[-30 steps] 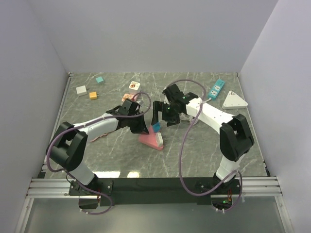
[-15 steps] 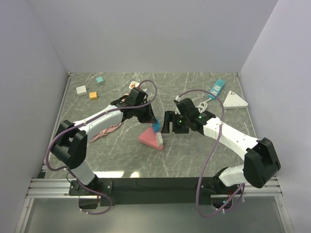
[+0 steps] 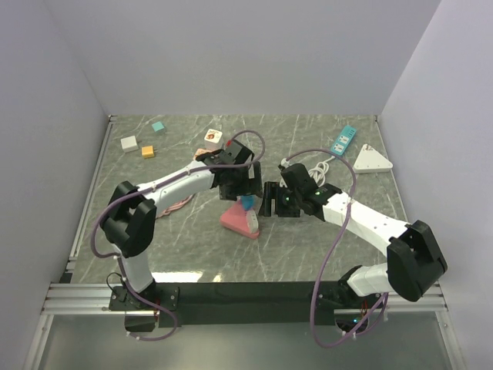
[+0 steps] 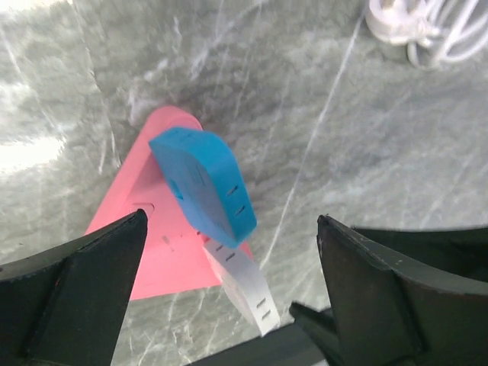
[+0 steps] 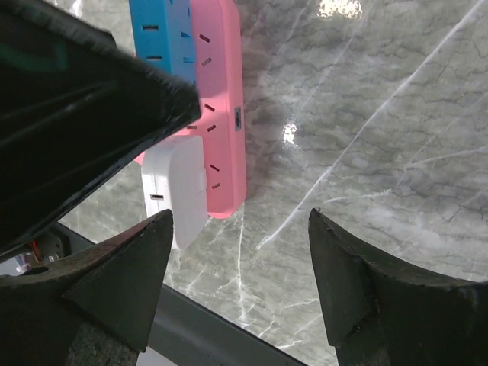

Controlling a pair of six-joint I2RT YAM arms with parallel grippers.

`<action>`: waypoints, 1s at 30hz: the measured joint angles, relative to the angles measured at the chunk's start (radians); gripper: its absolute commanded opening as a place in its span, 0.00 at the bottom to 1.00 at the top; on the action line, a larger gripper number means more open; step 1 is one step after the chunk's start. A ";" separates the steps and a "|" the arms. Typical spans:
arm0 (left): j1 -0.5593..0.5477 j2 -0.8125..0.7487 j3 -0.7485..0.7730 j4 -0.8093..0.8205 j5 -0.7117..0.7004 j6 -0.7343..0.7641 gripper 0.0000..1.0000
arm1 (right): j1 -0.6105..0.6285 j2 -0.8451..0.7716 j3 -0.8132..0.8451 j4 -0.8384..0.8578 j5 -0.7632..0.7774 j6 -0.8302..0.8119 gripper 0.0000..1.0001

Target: Pull the plug off the socket

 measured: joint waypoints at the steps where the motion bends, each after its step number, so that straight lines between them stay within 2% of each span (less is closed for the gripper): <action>1: -0.005 0.011 0.019 -0.014 -0.021 0.000 0.99 | 0.000 0.000 0.000 0.001 0.000 0.000 0.79; 6: -0.014 0.082 0.090 -0.055 -0.072 0.002 0.99 | 0.000 -0.002 0.000 0.002 0.000 0.000 0.78; 8: -0.015 0.117 0.101 -0.059 -0.084 0.006 0.94 | 0.001 -0.002 0.000 0.002 0.000 0.001 0.78; 11: -0.015 0.153 0.101 -0.072 -0.093 0.013 0.75 | 0.001 -0.002 0.000 0.002 0.000 0.003 0.78; 12: -0.015 0.160 0.101 -0.073 -0.094 0.013 0.63 | 0.002 -0.002 0.000 0.002 0.000 0.003 0.77; 14: -0.015 0.162 0.097 -0.073 -0.092 0.015 0.49 | 0.002 -0.002 0.000 0.004 0.000 0.004 0.76; 15: -0.015 0.160 0.097 -0.070 -0.093 0.018 0.34 | 0.002 -0.002 0.000 0.006 -0.001 0.004 0.74; 19: -0.015 0.159 0.095 -0.060 -0.082 0.012 0.06 | 0.007 -0.002 0.001 0.028 -0.012 0.006 0.65; 24: -0.016 0.159 0.095 -0.065 -0.082 0.016 0.07 | 0.059 0.035 0.042 0.042 -0.011 0.011 0.69; 30: -0.016 0.159 0.095 -0.066 -0.079 0.011 0.09 | 0.154 0.117 0.112 0.042 0.070 0.061 0.69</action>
